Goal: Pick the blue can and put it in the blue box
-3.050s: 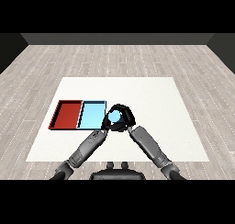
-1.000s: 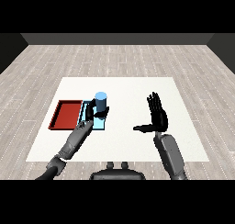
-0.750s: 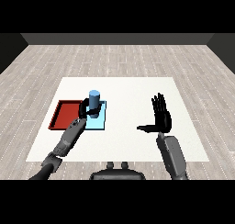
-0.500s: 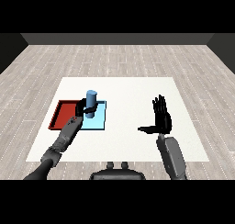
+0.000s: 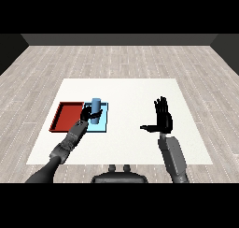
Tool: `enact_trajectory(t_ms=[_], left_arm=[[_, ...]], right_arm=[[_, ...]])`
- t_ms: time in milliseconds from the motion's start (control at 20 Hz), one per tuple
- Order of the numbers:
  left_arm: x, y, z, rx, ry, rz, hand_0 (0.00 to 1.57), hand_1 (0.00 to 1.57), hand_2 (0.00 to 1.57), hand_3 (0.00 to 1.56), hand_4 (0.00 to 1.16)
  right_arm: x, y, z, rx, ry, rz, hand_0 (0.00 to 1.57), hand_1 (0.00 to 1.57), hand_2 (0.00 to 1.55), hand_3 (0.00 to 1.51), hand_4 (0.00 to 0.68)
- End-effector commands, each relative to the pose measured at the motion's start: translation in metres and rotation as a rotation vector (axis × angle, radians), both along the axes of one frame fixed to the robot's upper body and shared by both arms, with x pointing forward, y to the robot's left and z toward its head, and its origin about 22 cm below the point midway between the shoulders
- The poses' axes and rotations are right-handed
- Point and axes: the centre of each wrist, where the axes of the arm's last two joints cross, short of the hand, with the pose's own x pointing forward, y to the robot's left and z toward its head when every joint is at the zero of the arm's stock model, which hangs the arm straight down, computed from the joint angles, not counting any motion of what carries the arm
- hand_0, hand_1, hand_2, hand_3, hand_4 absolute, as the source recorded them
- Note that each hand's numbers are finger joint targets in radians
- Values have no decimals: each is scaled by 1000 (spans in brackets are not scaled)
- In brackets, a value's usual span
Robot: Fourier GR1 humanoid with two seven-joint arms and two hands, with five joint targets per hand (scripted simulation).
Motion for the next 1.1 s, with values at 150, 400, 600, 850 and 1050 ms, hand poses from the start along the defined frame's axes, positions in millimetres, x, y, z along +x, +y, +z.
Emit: enact_trajectory(t_ms=[150,400,600,850,1050], left_arm=[[-22,-7,-30,-147,107,159,804,804,890,1140,753],[-8,24,-10,20,207,105,0,0,0,0,0],[-8,24,-10,37,127,158,0,0,0,0,0],[-4,0,-8,10,-7,215,0,0,0,0,0],[22,-5,38,-127,-453,62,0,0,0,0,0]], right_arm=[[11,-3,-6,44,-3,-21,0,0,0,0,0],[2,-11,-9,40,-9,0,0,0,0,0,0],[2,-15,11,10,-31,15,0,0,0,0,0],[-4,-6,6,1,-25,6,0,0,0,0,0],[-1,-18,9,3,-37,-1,0,0,0,0,0]])
